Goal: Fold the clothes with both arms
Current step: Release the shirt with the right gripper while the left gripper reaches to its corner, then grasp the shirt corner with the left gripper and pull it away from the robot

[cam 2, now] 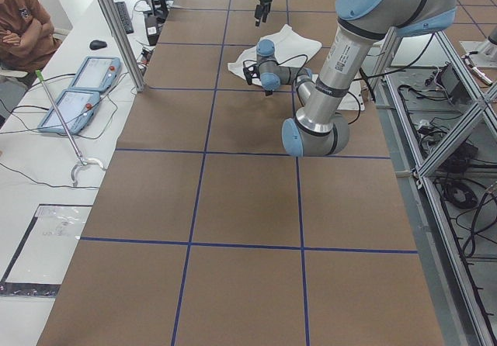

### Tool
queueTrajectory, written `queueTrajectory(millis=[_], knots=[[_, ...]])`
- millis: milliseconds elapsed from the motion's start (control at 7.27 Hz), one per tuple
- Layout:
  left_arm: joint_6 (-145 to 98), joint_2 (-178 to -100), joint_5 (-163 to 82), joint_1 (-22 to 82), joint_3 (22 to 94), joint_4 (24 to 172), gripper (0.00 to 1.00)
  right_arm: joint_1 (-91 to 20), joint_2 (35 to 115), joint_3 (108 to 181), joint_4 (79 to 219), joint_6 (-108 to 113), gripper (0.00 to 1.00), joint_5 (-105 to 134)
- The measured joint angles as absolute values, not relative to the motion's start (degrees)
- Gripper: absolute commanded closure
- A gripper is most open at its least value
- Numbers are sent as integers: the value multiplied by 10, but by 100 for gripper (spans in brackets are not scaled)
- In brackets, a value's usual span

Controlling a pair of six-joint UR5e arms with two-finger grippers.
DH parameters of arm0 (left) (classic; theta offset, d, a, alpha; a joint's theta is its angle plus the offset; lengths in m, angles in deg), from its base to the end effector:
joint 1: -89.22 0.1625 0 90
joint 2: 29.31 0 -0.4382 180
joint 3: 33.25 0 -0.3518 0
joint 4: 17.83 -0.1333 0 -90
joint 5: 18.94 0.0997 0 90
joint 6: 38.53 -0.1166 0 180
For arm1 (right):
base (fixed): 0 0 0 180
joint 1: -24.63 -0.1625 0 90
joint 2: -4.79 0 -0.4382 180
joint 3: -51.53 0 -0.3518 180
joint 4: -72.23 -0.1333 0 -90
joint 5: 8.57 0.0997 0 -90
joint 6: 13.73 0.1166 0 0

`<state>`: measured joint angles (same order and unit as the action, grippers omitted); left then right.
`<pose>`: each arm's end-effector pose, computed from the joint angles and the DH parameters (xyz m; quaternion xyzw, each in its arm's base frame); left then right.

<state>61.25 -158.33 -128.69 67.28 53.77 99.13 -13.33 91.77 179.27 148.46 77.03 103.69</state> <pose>0.6174 -0.3499 0.2570 -0.0909 0.5273 -0.1434 0.8325 -0.2884 -0.3380 0.3518 -0.0193 -0.4807 0.2057 0.8522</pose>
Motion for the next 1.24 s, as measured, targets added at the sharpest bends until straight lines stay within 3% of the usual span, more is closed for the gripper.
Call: queueTrajectory(millis=[275, 413, 550, 688, 826, 1238], knots=[[616, -1584, -1287, 680, 540, 993, 6, -133, 918, 1792, 1484, 770, 0, 1037], [617, -1584, -1287, 686, 540, 994, 17, -134, 918, 1791, 1484, 770, 0, 1037], [619, -1584, -1287, 691, 540, 995, 46, -134, 918, 1791, 1484, 770, 0, 1037], [627, -1585, -1287, 694, 541, 995, 88, -134, 918, 1791, 1484, 770, 0, 1037], [644, -1585, -1287, 695, 541, 995, 100, -134, 918, 1792, 1484, 771, 0, 1037], [660, -1586, -1291, 696, 545, 996, 100, -135, 918, 1794, 1484, 771, 0, 1038]])
